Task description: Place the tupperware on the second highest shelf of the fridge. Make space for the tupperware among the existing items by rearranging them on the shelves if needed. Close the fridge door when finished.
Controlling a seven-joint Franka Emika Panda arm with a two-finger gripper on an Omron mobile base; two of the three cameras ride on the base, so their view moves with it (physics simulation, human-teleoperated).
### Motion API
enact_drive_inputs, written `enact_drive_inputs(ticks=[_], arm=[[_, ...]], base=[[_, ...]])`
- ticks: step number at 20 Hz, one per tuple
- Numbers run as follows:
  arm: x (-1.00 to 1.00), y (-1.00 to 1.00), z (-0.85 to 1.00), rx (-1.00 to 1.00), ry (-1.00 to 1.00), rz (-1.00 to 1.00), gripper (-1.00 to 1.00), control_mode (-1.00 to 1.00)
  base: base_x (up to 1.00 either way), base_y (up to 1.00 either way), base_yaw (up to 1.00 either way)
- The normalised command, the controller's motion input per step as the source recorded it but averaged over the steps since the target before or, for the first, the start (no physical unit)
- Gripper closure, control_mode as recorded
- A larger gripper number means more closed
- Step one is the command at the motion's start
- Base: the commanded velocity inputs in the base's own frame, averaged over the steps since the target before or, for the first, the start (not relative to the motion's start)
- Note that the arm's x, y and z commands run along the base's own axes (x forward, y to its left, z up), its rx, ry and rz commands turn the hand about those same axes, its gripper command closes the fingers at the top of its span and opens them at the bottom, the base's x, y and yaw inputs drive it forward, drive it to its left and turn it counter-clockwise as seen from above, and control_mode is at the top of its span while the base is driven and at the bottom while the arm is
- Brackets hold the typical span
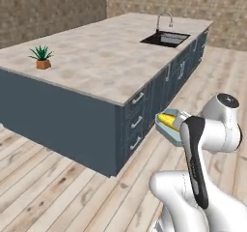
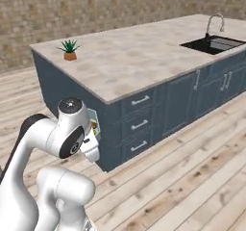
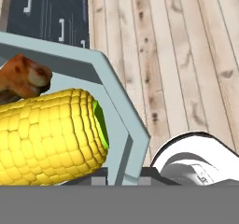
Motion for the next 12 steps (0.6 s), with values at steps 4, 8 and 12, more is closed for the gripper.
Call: enact_drive_inputs(ticks=[4,8,12], arm=[[0.00,0.00,0.00,0.00,0.00,0.00,1.00,1.00],[0.00,0.00,0.00,0.00,0.00,0.00,1.00,1.00],[0.00,0.00,0.00,0.00,0.00,0.00,1.00,1.00]], base=[[1.00,-0.22,0.74],[1.00,-0.23,0.76],[1.00,-0.23,0.76]])
